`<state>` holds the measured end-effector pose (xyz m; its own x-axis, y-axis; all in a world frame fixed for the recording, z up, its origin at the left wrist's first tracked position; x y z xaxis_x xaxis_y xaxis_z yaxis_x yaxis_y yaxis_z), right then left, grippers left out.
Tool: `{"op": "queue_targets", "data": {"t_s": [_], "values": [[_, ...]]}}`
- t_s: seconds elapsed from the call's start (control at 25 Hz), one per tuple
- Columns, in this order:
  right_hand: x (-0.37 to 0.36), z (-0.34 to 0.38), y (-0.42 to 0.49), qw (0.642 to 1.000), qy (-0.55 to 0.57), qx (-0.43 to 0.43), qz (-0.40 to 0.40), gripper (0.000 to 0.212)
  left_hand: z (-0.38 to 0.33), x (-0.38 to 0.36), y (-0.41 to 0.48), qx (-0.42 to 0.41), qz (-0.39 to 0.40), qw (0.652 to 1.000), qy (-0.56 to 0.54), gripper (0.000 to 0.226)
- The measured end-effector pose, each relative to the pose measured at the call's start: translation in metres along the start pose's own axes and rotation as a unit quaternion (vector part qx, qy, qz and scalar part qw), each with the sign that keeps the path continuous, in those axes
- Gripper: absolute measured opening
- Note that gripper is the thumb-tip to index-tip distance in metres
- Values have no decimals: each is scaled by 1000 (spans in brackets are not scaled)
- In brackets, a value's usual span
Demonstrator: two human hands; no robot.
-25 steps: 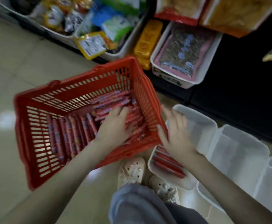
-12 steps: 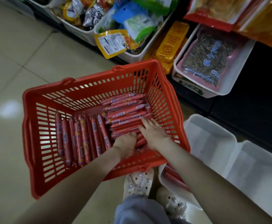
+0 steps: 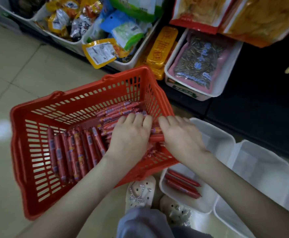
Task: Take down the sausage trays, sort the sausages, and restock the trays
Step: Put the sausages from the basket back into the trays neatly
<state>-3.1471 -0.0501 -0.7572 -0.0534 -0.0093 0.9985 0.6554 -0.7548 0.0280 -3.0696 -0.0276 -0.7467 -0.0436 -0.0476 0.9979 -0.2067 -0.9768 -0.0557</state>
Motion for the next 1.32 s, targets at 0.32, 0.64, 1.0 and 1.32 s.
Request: {"op": "queue_targets", "data": {"t_s": [0.32,0.64,1.0,1.32], "values": [[-85,-115,-160,978,50,-194,65,22,-186,-76,16,-155,-23,988,-19,22],[-228,-112,-201,915,187,-228,276,74,-205,-243,3,-162,252,954,-2,38],[-268,-111,-200,910,159,-236,303,76,-197,-286,-14,-104,356,928,12,74],[-229,-104,-195,917,175,-241,264,68,-195,-198,-10,-150,137,975,-91,55]]}}
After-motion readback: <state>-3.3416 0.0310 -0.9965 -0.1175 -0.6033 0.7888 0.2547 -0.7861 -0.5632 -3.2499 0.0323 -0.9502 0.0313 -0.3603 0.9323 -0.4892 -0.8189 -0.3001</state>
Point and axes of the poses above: each hand's wrist, its own y-axis towards the middle knuckle, its own x-axis out of the back of the hand, z = x × y, the point moved 8 cm from there along y, towards the middle knuckle, and after that the axes turned 3 degrees about z, right-handed, at the moved point
